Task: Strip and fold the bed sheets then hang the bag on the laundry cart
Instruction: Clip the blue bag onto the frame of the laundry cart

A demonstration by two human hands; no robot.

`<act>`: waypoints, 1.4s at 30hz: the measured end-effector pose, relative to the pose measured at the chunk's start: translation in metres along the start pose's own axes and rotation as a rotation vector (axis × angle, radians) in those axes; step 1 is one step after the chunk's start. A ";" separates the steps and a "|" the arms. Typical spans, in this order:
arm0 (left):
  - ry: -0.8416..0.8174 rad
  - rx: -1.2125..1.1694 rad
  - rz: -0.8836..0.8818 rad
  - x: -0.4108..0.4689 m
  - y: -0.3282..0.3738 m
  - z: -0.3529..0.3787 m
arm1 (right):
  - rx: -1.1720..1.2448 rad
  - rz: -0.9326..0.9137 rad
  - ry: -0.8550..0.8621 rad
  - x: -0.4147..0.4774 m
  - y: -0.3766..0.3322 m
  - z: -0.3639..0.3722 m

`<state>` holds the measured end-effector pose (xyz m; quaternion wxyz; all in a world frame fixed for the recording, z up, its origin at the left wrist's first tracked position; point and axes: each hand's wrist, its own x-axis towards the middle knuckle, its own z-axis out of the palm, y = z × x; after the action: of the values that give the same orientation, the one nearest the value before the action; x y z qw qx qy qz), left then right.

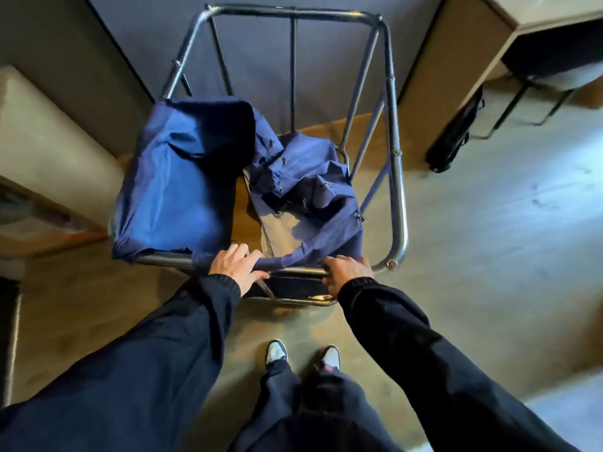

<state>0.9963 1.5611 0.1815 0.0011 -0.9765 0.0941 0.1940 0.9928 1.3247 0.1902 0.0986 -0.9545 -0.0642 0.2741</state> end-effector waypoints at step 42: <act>-0.088 -0.203 0.448 0.155 -0.196 -0.055 | 0.401 0.577 0.161 0.126 -0.232 0.013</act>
<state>1.1936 1.7231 0.1674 -0.1360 -0.9169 0.2880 0.2404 1.0758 1.5744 0.1667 0.2073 -0.9135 0.2708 0.2220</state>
